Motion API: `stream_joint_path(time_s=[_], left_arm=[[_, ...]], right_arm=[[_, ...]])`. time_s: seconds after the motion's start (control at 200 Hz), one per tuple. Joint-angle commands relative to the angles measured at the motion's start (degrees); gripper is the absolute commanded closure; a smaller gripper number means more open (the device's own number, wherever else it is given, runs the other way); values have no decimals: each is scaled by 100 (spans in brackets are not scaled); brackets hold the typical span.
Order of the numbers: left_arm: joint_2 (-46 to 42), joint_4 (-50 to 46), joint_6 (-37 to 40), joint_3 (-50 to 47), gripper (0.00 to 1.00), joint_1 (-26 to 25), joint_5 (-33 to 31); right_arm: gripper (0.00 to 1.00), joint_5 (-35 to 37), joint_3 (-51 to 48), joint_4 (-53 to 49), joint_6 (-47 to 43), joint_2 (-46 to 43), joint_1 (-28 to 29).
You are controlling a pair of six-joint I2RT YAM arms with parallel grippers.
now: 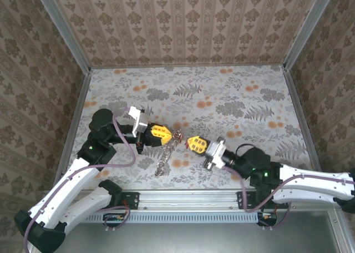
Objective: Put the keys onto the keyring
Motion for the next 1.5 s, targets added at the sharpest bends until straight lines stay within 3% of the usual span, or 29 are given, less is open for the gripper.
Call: stream_joint_path(time_s=[0.0,0.265,0.415,0.52,0.69,0.89,0.955,1.085,1.255,1.38,1.495], left_arm=[[-26,795,-463,160,100,37,356],[86,2757,-1935,16,100,34,509],[179,3138,-2221,-1,100,20,474],[194,2647,-1922,19,100,20,348],[128,-151,-291,341,100,-14,-580],[116,-294,-90,90,100,-16,-771],[80,-20,-181,0,100,-15,-633],[45,229,-270,-78,100,-16,-461],[1,94,-156,-147,100,-2,-520],[-30,39,-59,-243,100,20,-612],[-22,-141,94,-264,100,28,-732]], right_arm=[[100,-1430,-145,24,1073,-142,-422],[100,-2359,103,227,1091,336,-436],[100,-2487,165,382,1075,424,-436],[100,-2329,116,438,1133,408,-445],[100,-1508,-174,122,1369,104,-495],[100,-336,-100,-1303,2394,192,-1123],[100,-568,-120,-1672,2984,466,-1620],[100,-1844,-154,-1900,4031,1559,-2538],[100,-2346,-14,-2049,4467,2684,-2669],[100,-2469,-95,-1774,4698,3044,-2686],[92,-2482,-153,-1646,4716,3174,-2689]])
